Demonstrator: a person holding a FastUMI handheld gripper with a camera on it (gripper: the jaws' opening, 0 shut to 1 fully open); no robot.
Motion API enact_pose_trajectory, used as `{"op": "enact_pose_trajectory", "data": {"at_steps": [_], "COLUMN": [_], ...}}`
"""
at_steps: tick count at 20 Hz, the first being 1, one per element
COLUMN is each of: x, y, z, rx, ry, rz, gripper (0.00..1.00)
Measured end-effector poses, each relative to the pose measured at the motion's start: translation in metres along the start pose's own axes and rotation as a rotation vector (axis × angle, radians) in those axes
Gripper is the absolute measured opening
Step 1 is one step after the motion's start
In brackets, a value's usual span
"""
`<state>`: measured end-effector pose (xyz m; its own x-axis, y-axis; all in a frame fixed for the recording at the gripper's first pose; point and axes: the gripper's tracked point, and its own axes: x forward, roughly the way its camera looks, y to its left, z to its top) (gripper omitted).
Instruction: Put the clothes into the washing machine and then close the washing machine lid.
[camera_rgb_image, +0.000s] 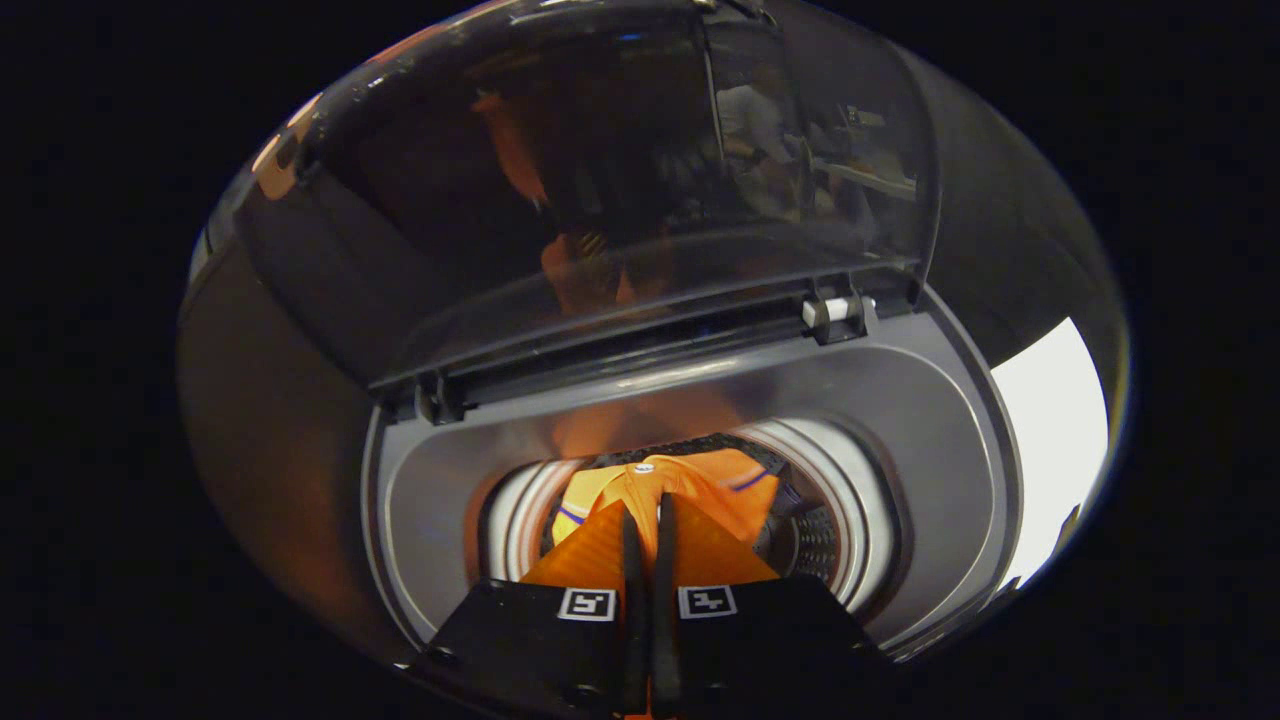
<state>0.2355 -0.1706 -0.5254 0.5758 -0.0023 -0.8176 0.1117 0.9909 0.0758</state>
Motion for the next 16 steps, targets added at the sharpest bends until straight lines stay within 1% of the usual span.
{"op": "enact_pose_trajectory", "data": {"at_steps": [6, 11, 12, 13, 15, 16], "x": [0.017, 0.02, 0.02, 0.022, 0.022, 0.024], "y": [-0.003, -0.002, -0.005, -0.005, -0.006, -0.008], "z": [-0.005, -0.009, -0.01, -0.011, -0.015, -0.017], "rx": [-0.025, -0.068, -0.076, -0.079, -0.065, -0.063], "ry": [0.033, 0.037, 0.04, 0.043, 0.061, 0.049], "rz": [-0.021, -0.035, -0.048, -0.051, -0.047, -0.063], "gripper": [0.09, 0.09, 0.09, 0.15, 0.17, 0.3]}}
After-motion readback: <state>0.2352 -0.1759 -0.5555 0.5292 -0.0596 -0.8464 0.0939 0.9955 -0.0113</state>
